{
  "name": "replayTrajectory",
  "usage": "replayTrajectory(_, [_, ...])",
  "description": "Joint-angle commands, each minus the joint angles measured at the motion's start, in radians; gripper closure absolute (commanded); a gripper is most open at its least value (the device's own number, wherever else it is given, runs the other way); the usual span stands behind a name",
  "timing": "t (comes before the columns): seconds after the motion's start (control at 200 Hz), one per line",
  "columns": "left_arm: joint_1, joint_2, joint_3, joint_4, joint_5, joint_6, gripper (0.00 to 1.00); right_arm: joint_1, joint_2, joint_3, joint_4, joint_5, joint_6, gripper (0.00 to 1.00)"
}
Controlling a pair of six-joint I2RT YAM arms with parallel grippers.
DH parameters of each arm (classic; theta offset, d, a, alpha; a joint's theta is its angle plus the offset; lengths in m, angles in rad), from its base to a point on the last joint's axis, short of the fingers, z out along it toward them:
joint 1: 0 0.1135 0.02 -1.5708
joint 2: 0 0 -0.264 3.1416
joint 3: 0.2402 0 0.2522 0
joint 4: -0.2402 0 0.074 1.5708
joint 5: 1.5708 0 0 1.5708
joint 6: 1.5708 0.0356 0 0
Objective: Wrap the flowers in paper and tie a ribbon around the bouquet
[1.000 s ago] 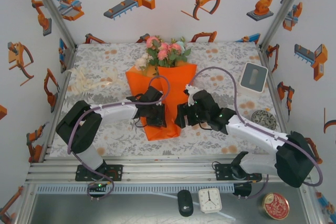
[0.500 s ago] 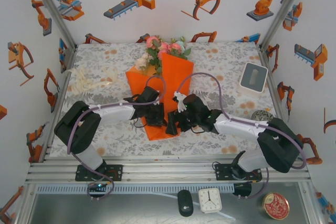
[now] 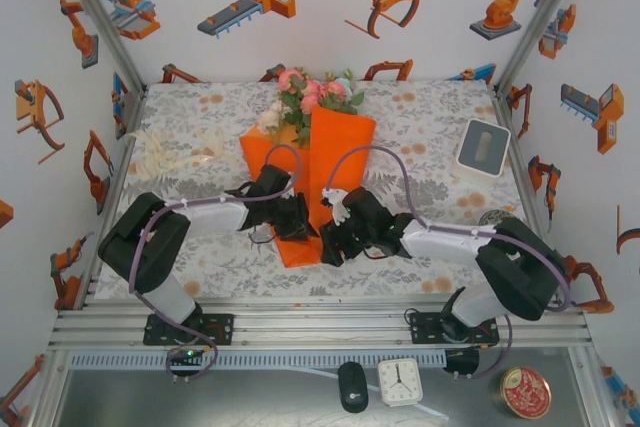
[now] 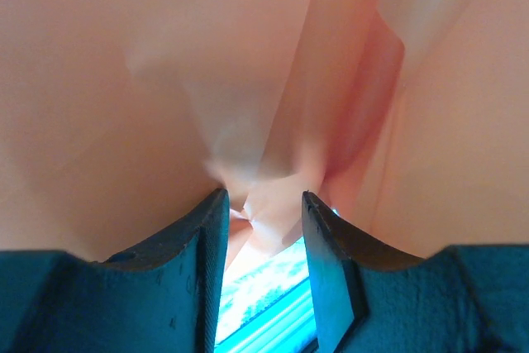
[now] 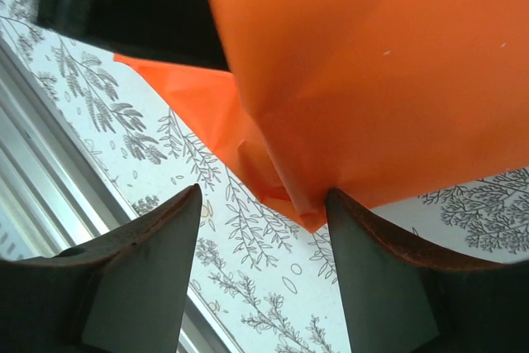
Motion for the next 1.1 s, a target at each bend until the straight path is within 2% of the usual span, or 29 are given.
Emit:
replayTrajectory(0.0, [0.019, -0.048, -0.016, 0.010, -0.005, -0.076, 0.57, 0.009, 0.018, -0.032, 0.048, -0.023, -0.021, 0.45])
replayTrajectory(0.115, [0.034, -0.069, -0.016, 0.027, 0.025, -0.144, 0.57, 0.008, 0.032, -0.045, 0.065, -0.009, -0.023, 0.50])
replayTrajectory(0.21, [0.050, -0.122, -0.022, 0.021, 0.009, -0.197, 0.57, 0.009, 0.041, -0.050, 0.061, -0.005, -0.025, 0.52])
replayTrajectory(0.38, [0.069, -0.237, -0.008, -0.007, -0.014, -0.197, 0.56, 0.008, 0.070, -0.043, 0.057, -0.014, -0.028, 0.55])
replayTrajectory(0.516, [0.086, -0.273, 0.038, -0.162, -0.076, -0.218, 0.50, 0.009, 0.089, -0.036, 0.057, -0.019, -0.037, 0.56])
replayTrajectory(0.586, [0.090, -0.274, 0.035, -0.162, -0.075, -0.228, 0.49, 0.009, 0.093, -0.032, 0.050, -0.023, -0.039, 0.56])
replayTrajectory(0.741, [0.091, -0.238, 0.015, -0.010, 0.023, -0.268, 0.39, 0.009, 0.090, -0.035, 0.048, -0.025, -0.043, 0.55])
replayTrajectory(0.841, [0.086, -0.211, 0.027, 0.001, 0.055, -0.213, 0.33, 0.009, 0.091, -0.032, 0.050, -0.034, -0.044, 0.55])
replayTrajectory(0.926, [0.083, -0.168, 0.049, -0.025, 0.080, -0.173, 0.34, 0.008, 0.091, -0.028, 0.053, -0.041, -0.047, 0.54])
replayTrajectory(0.956, [0.082, -0.151, 0.058, -0.055, 0.079, -0.167, 0.36, 0.009, 0.090, -0.027, 0.054, -0.042, -0.047, 0.54])
replayTrajectory(0.991, [0.081, -0.133, 0.062, -0.086, 0.077, -0.162, 0.43, 0.008, 0.085, -0.027, 0.054, -0.042, -0.048, 0.54])
replayTrajectory(1.096, [0.076, -0.129, 0.024, -0.076, 0.075, -0.181, 0.83, 0.007, 0.055, -0.026, 0.043, -0.034, -0.049, 0.49])
